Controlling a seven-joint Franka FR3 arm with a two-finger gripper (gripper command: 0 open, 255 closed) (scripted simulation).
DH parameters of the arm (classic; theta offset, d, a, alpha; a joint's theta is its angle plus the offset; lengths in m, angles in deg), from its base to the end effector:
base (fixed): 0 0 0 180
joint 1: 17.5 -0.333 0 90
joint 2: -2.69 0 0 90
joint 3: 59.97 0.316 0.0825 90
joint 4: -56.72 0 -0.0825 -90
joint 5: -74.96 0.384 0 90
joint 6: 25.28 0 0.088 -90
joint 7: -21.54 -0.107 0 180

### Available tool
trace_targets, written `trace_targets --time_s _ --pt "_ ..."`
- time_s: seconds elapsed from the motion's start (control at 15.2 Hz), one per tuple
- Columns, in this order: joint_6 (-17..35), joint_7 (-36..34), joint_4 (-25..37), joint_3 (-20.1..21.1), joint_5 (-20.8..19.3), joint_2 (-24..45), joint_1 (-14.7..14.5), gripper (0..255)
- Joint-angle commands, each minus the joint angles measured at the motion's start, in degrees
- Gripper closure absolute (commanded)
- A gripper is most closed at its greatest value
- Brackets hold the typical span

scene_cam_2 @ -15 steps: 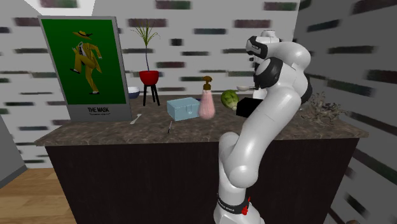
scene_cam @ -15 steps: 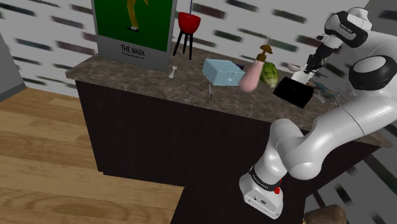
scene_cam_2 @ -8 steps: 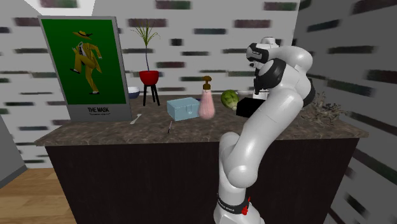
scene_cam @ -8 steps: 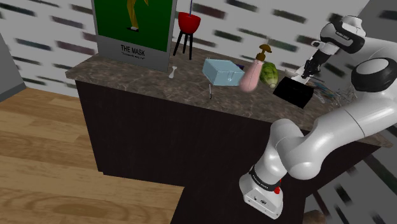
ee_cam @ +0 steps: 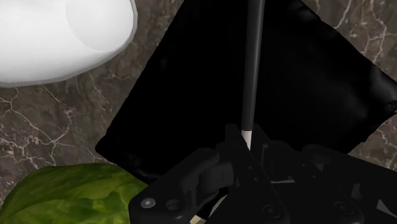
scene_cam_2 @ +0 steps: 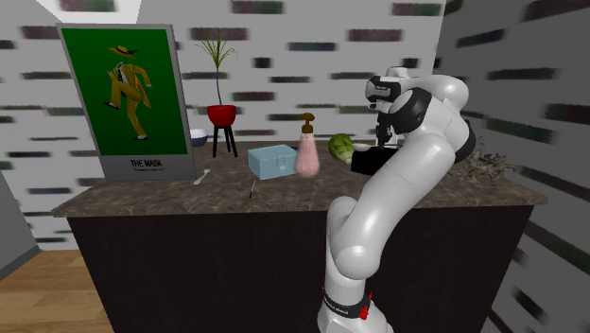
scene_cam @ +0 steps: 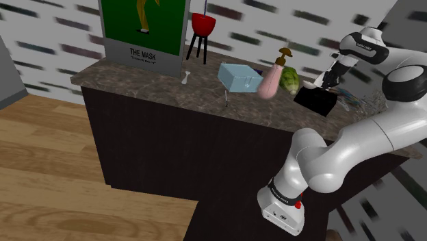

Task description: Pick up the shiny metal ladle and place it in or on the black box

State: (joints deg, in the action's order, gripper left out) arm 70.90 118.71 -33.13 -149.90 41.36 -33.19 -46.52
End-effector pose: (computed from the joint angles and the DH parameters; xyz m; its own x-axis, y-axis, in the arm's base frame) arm 0.0733 -0.6061 0.5605 0.8075 0.5893 0.0257 0.5833 -0.8042 0.1145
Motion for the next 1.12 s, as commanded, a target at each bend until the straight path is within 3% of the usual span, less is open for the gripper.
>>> trace_targets --time_s 0.0,0.46,0.53,0.86,1.06 --pt "0.7 -0.2 -0.8 0.0 -0.2 -0.2 0.2 255" --pt "0.7 -0.2 -0.8 0.0 -0.2 -0.2 0.2 255" --pt "0.7 -0.2 -0.8 0.0 -0.2 -0.2 0.2 0" --pt "0.7 -0.2 -0.8 0.0 -0.2 -0.2 0.2 0" --pt "-4.4 1.1 5.0 0.6 1.2 1.2 -1.1 0"
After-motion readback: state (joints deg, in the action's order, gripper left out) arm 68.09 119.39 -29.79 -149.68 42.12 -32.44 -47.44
